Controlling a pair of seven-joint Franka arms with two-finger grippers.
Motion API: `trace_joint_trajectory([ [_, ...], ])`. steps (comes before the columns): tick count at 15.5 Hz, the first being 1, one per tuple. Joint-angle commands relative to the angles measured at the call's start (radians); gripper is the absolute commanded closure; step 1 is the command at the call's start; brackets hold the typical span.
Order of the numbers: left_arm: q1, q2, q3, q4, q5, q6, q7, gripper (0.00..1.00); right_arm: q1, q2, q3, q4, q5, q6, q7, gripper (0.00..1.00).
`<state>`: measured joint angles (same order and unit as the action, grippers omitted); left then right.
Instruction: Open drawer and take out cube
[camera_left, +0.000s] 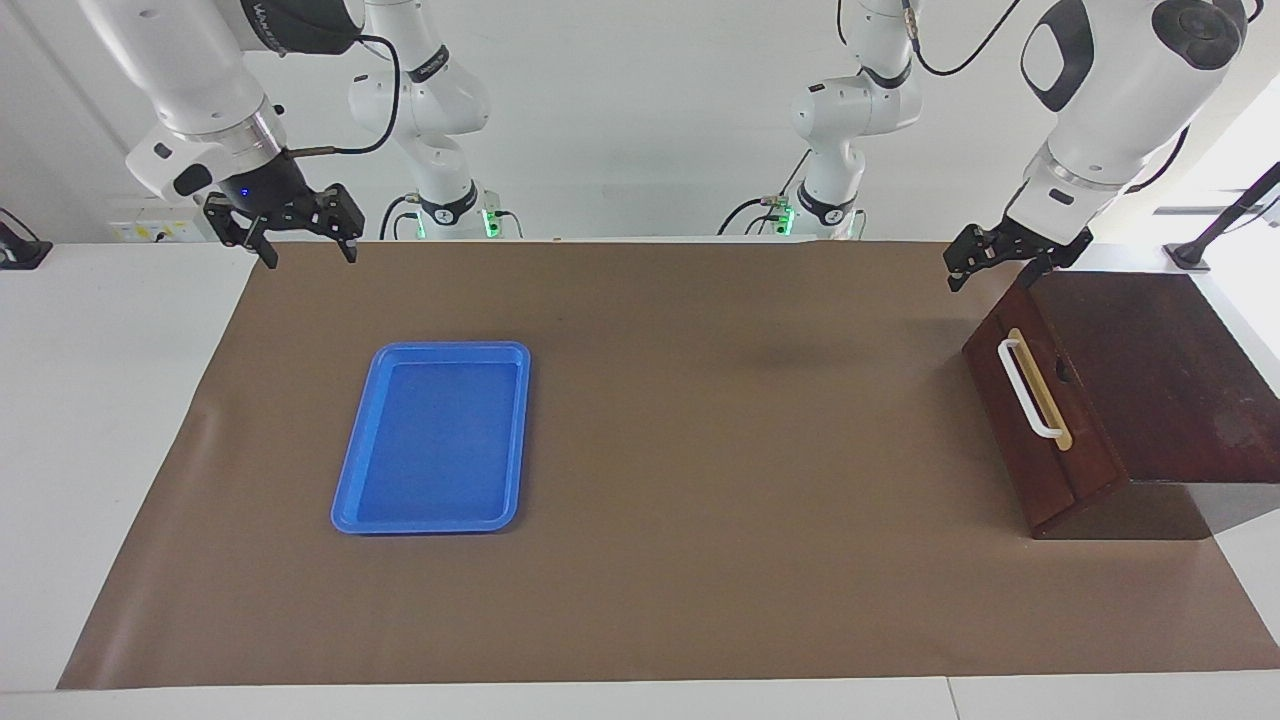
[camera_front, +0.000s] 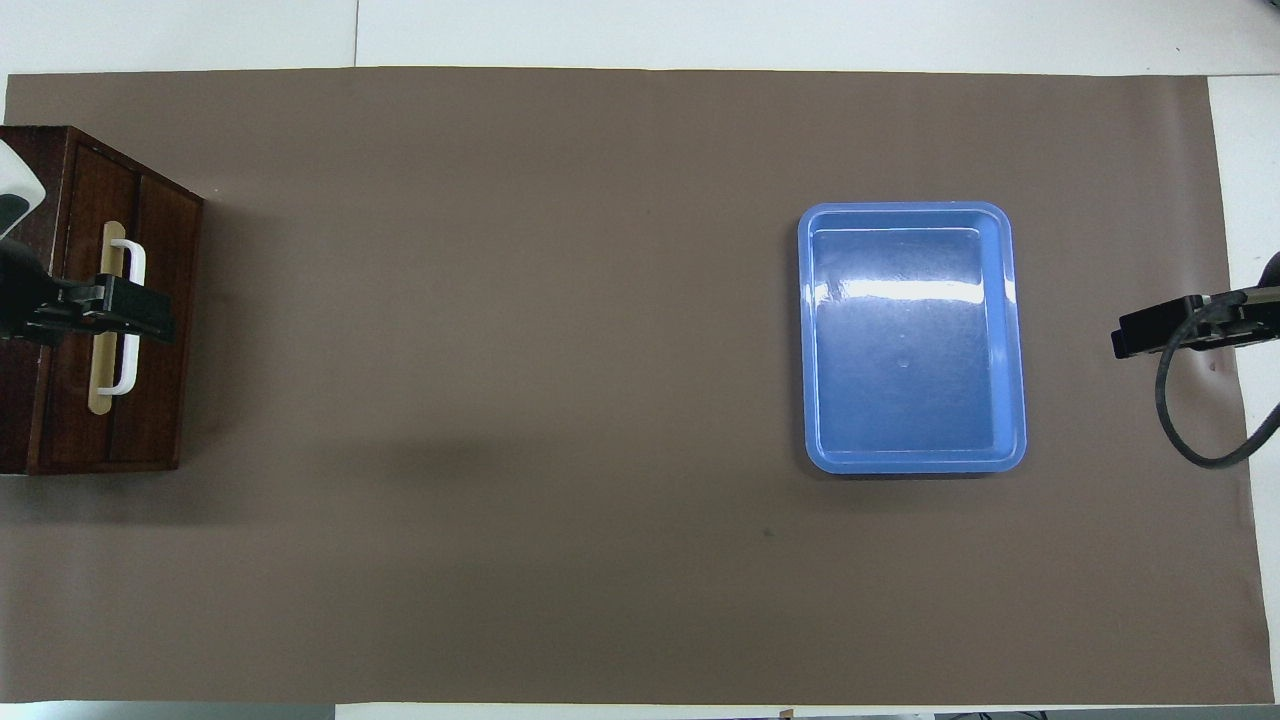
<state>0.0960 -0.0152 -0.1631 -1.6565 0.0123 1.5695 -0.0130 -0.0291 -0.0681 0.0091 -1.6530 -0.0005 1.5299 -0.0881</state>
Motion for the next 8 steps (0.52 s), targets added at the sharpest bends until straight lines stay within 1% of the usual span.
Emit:
trace_joint_trajectory([
  [1, -0.002, -0.022, 0.005, -0.020, 0.006, 0.014, 0.016, 0.00, 0.000, -0.005, -0.004, 0.002, -0.012, -0.011, -0.022, 0.00],
  [5, -0.002, -0.020, 0.007, -0.020, 0.008, 0.036, 0.028, 0.00, 0.000, -0.004, -0.003, 0.002, -0.012, -0.010, -0.022, 0.00],
  [8, -0.001, -0.022, 0.010, -0.057, 0.026, 0.124, 0.105, 0.00, 0.000, -0.004, -0.003, 0.002, -0.012, -0.008, -0.022, 0.00],
])
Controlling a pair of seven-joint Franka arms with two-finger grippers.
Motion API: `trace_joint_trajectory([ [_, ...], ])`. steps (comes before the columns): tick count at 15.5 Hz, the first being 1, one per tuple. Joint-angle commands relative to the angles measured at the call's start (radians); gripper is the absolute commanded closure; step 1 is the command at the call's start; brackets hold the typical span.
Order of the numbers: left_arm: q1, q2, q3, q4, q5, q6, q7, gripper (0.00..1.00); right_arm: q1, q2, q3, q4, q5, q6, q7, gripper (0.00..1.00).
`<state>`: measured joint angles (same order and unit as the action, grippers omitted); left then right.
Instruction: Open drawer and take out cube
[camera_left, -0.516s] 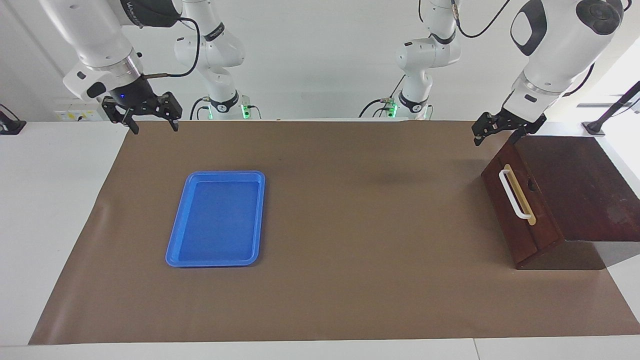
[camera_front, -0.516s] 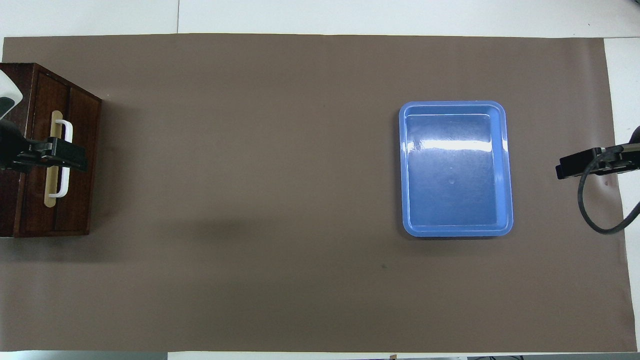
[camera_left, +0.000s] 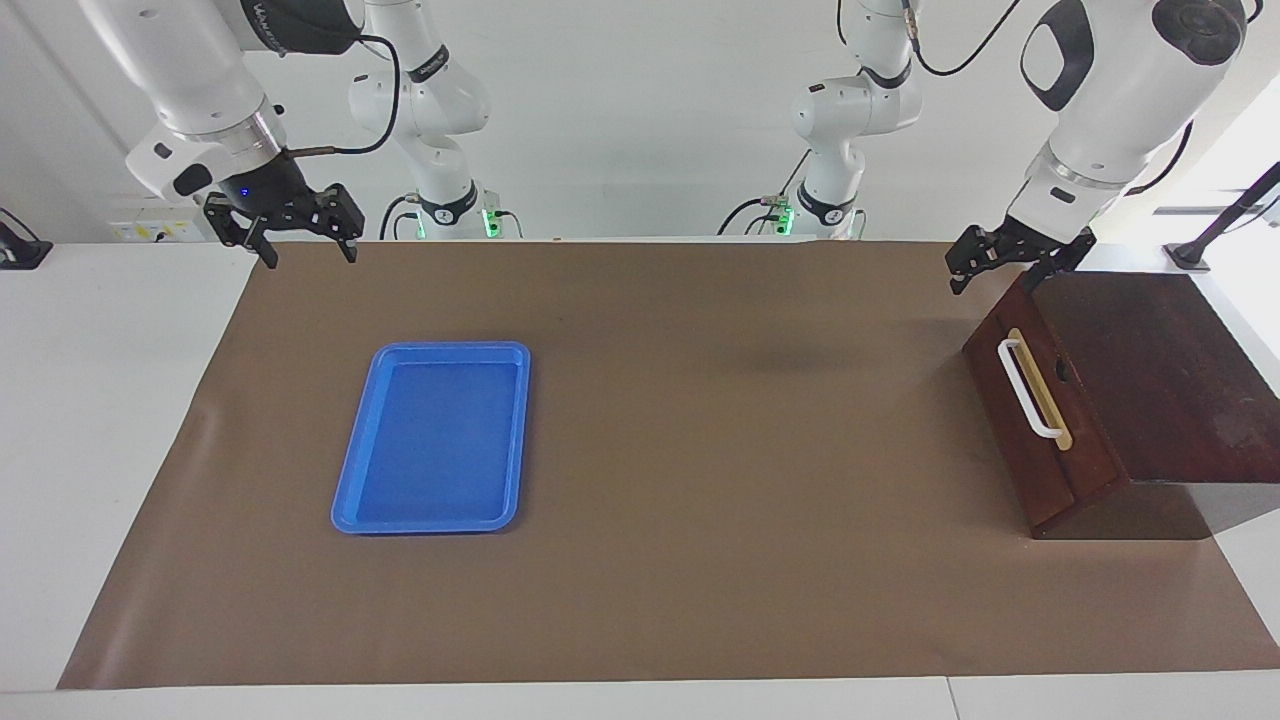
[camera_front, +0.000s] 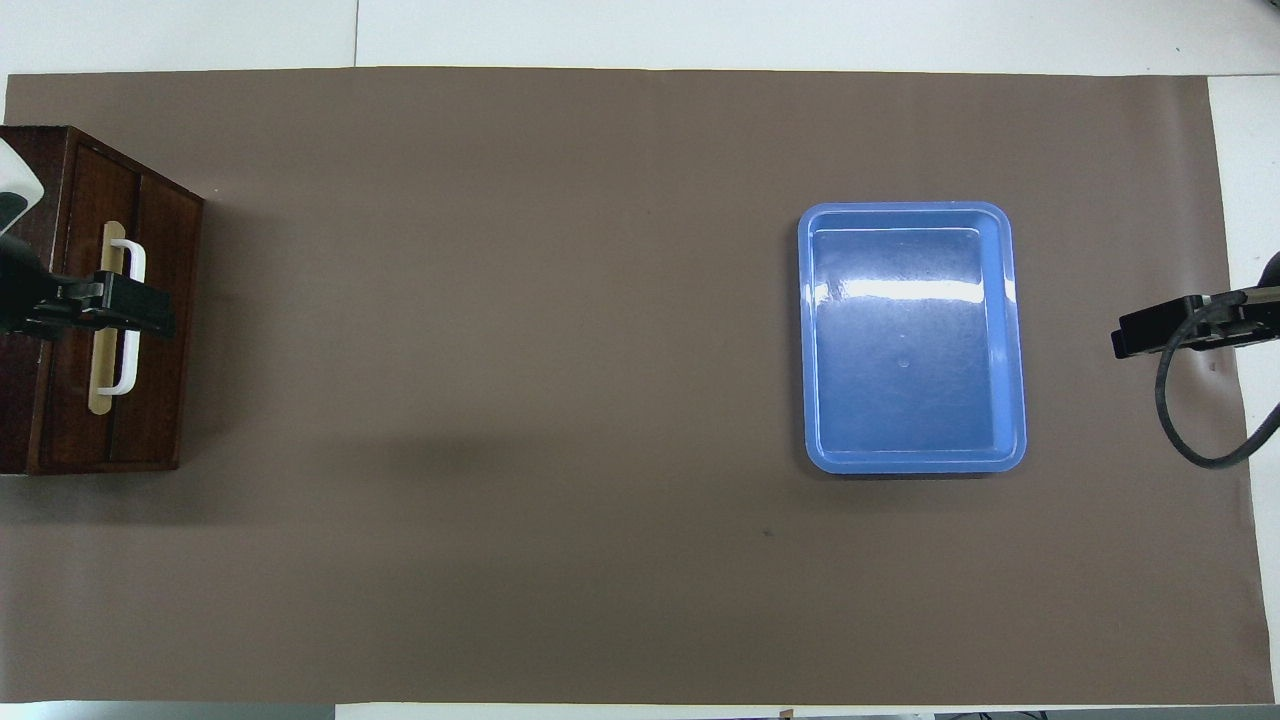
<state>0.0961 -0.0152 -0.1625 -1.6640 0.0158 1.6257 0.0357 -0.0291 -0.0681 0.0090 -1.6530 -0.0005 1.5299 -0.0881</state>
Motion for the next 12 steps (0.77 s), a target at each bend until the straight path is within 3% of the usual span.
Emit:
trace_joint_trajectory([
  [1, -0.001, -0.022, 0.009, -0.062, 0.059, 0.103, 0.061, 0.00, 0.000, -0.004, -0.003, 0.002, -0.012, -0.008, -0.022, 0.00],
  [5, -0.002, -0.012, 0.008, -0.152, 0.165, 0.271, 0.061, 0.00, 0.000, -0.004, -0.003, 0.002, -0.012, -0.008, -0.022, 0.00],
  [12, -0.016, 0.089, 0.006, -0.195, 0.403, 0.414, 0.053, 0.00, 0.000, -0.004, -0.003, 0.002, -0.012, -0.008, -0.022, 0.00],
])
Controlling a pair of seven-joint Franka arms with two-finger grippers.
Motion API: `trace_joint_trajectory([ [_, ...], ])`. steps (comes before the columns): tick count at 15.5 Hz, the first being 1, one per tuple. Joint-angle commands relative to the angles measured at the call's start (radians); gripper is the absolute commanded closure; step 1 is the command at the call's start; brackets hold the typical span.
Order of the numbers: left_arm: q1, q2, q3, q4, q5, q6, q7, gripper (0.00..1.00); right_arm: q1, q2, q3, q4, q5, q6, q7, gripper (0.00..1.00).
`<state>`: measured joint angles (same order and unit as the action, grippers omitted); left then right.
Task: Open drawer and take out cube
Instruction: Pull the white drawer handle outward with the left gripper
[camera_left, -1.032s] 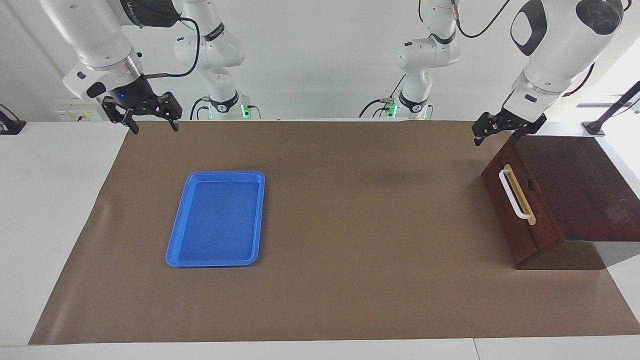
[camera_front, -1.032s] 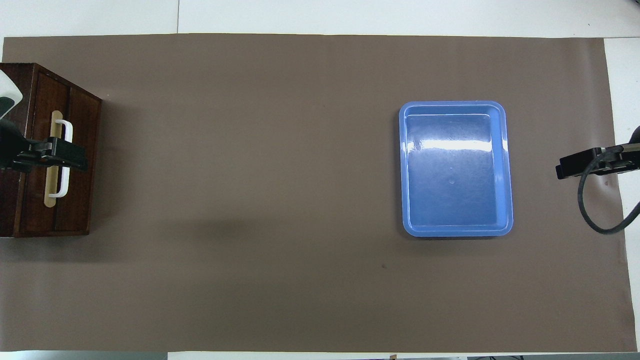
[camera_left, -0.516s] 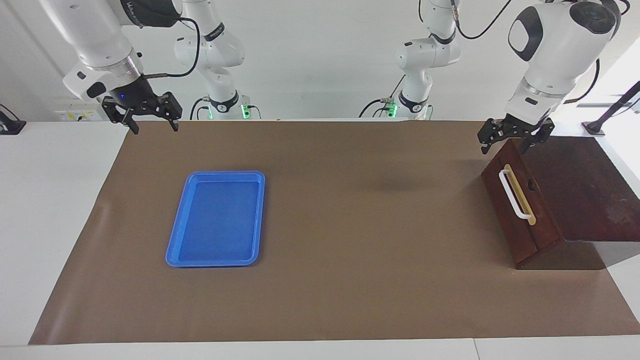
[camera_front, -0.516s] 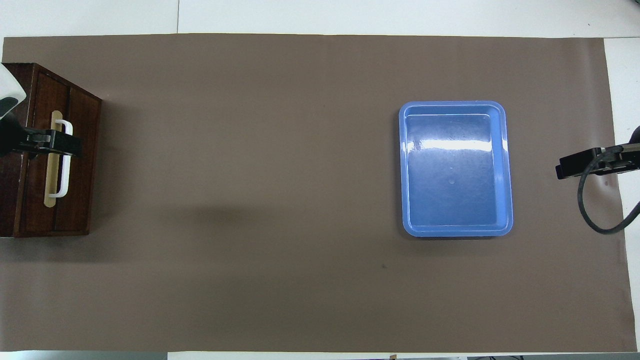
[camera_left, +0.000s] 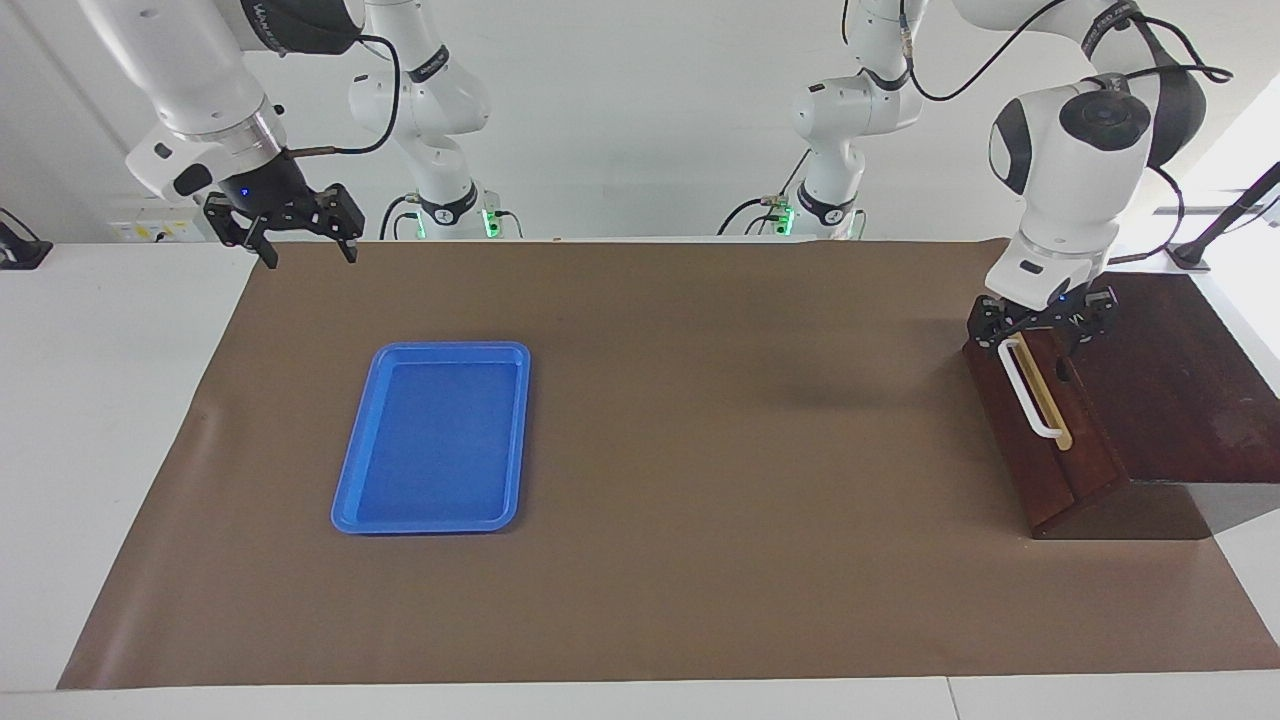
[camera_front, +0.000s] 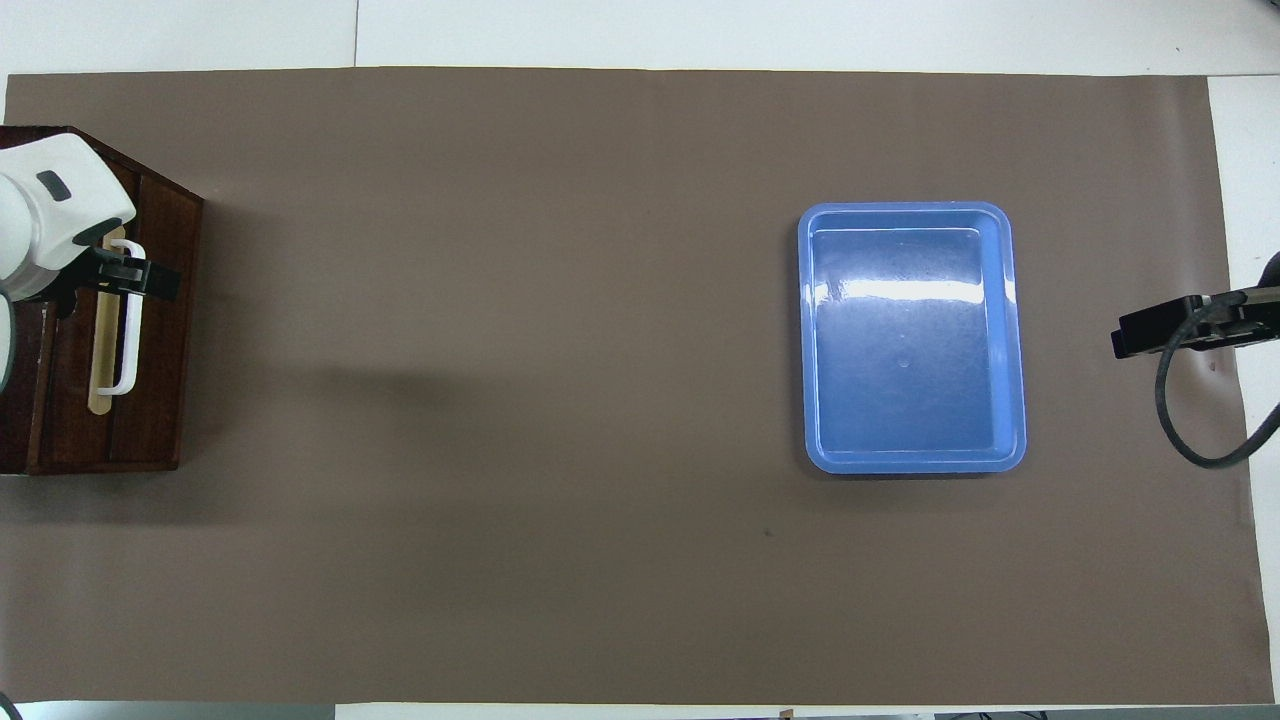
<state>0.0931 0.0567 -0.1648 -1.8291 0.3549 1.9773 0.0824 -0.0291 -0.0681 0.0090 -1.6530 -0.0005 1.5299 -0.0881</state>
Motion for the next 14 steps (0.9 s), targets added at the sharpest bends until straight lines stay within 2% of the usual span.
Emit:
trace_joint_trajectory([
  [1, -0.012, 0.026, 0.010, -0.039, 0.076, 0.092, 0.007, 0.00, 0.000, -0.004, -0.003, 0.002, -0.012, -0.008, -0.022, 0.00],
  [5, -0.024, 0.093, 0.010, -0.059, 0.188, 0.175, -0.084, 0.00, 0.000, -0.004, -0.003, 0.002, -0.012, -0.008, -0.022, 0.00],
  [10, -0.016, 0.100, 0.010, -0.130, 0.271, 0.215, -0.092, 0.00, -0.002, -0.004, -0.003, 0.002, -0.010, -0.008, -0.024, 0.00],
  [14, -0.013, 0.104, 0.010, -0.163, 0.279, 0.215, -0.127, 0.00, -0.003, -0.004, -0.003, 0.001, -0.010, -0.008, -0.024, 0.00],
])
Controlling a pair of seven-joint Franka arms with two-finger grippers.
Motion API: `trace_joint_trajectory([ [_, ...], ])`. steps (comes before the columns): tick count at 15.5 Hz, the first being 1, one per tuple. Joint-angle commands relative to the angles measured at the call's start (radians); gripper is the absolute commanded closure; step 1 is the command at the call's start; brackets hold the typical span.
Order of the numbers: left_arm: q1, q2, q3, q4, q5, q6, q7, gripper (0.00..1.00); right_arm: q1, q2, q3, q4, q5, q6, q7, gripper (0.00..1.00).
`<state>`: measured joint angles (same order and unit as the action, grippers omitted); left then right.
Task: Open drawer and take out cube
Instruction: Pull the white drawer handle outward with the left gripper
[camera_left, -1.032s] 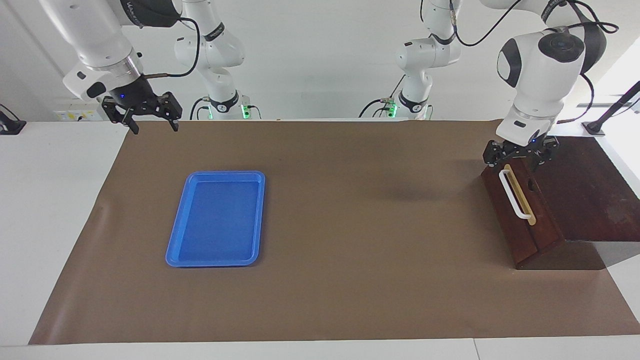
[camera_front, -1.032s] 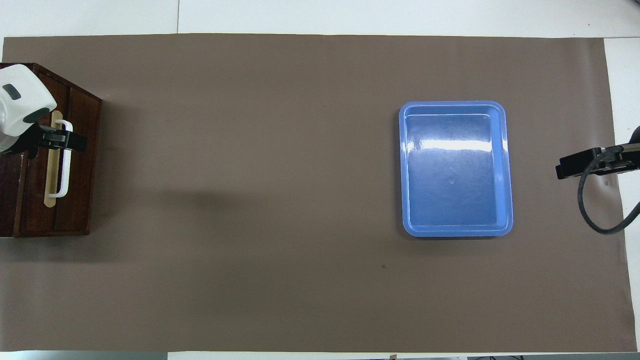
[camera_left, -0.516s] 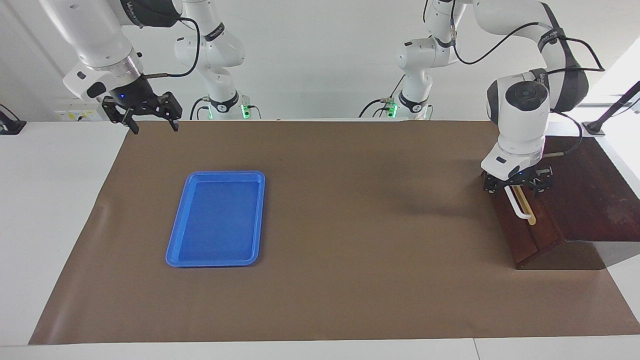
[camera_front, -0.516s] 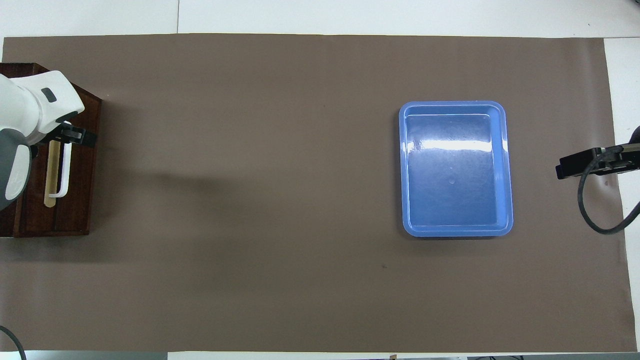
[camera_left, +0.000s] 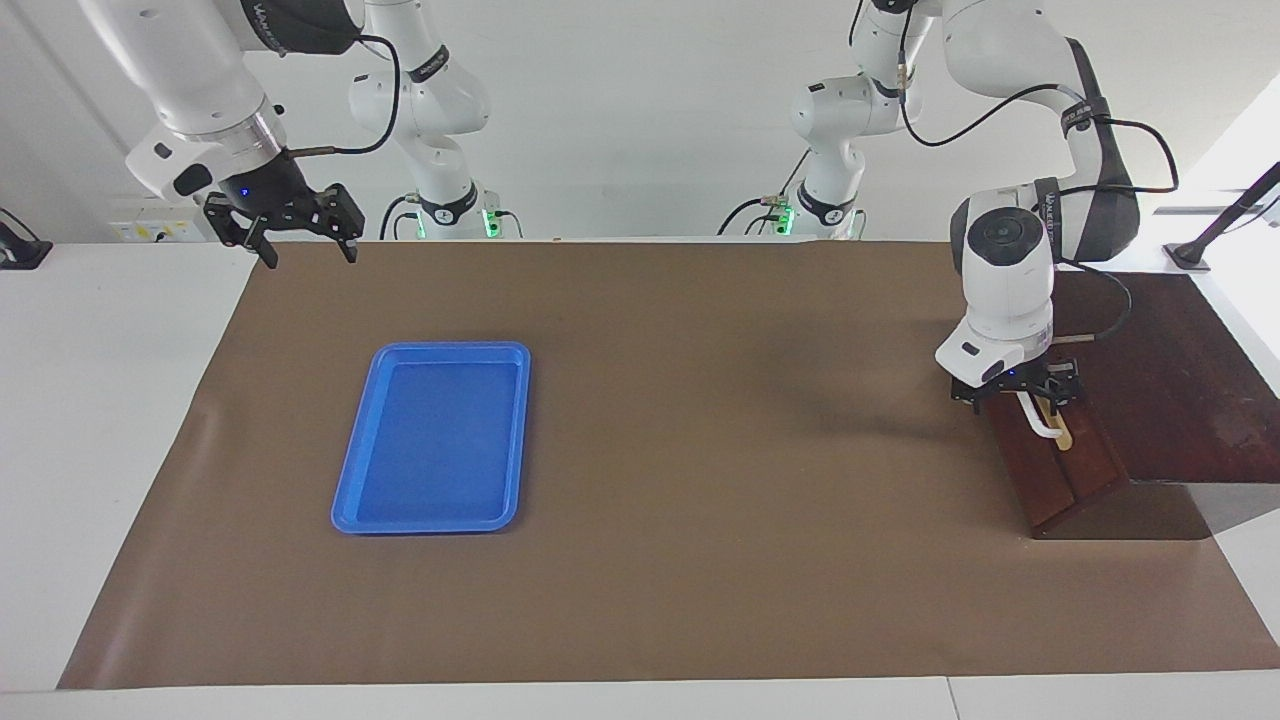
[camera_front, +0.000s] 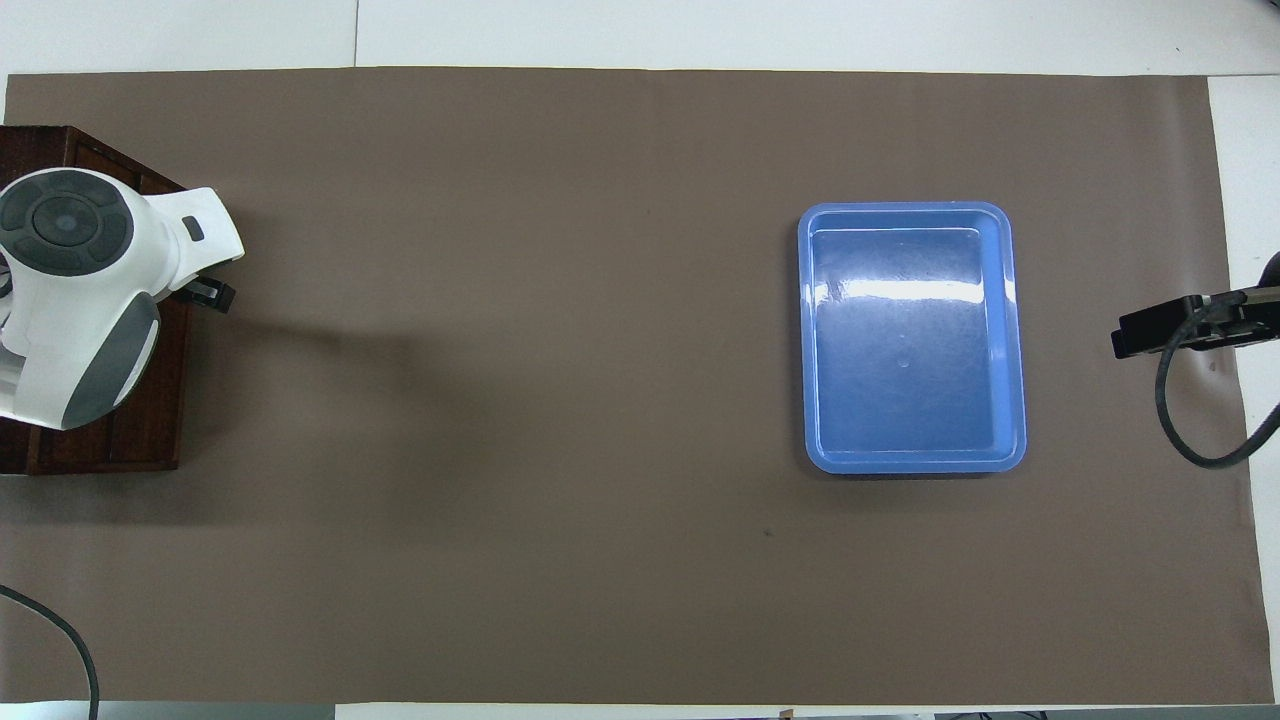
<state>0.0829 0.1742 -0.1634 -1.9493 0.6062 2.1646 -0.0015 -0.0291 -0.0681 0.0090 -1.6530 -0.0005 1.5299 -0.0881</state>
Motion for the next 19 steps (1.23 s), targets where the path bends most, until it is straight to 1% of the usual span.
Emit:
trace_joint_trajectory([
  [1, -0.008, -0.012, 0.008, -0.059, 0.027, 0.027, -0.073, 0.00, -0.003, -0.004, -0.003, 0.002, -0.010, -0.008, -0.024, 0.00],
  [5, -0.015, -0.010, 0.007, -0.077, 0.027, 0.038, -0.107, 0.00, -0.003, -0.005, -0.003, 0.002, -0.010, -0.011, -0.024, 0.00],
  [6, -0.015, -0.009, 0.005, -0.077, 0.027, 0.056, -0.132, 0.00, -0.002, -0.004, -0.003, 0.002, -0.010, -0.010, -0.022, 0.00],
  [8, -0.032, 0.004, -0.001, -0.074, 0.023, 0.083, -0.239, 0.00, 0.001, -0.005, -0.003, 0.001, -0.010, -0.010, -0.021, 0.00],
  [10, -0.103, 0.005, -0.001, -0.071, 0.009, 0.075, -0.287, 0.00, -0.003, -0.005, -0.003, 0.001, -0.010, -0.010, -0.024, 0.00],
  [12, -0.168, 0.004, -0.001, -0.065, -0.043, 0.049, -0.292, 0.00, 0.000, -0.005, -0.003, 0.001, -0.010, -0.010, -0.022, 0.00],
  [16, -0.242, 0.002, -0.001, -0.054, -0.106, 0.015, -0.354, 0.00, -0.002, -0.005, -0.004, 0.001, -0.010, -0.013, -0.022, 0.00],
  [19, -0.262, 0.002, 0.001, -0.046, -0.141, 0.015, -0.361, 0.00, 0.000, -0.004, -0.004, 0.001, -0.010, -0.011, -0.022, 0.00],
])
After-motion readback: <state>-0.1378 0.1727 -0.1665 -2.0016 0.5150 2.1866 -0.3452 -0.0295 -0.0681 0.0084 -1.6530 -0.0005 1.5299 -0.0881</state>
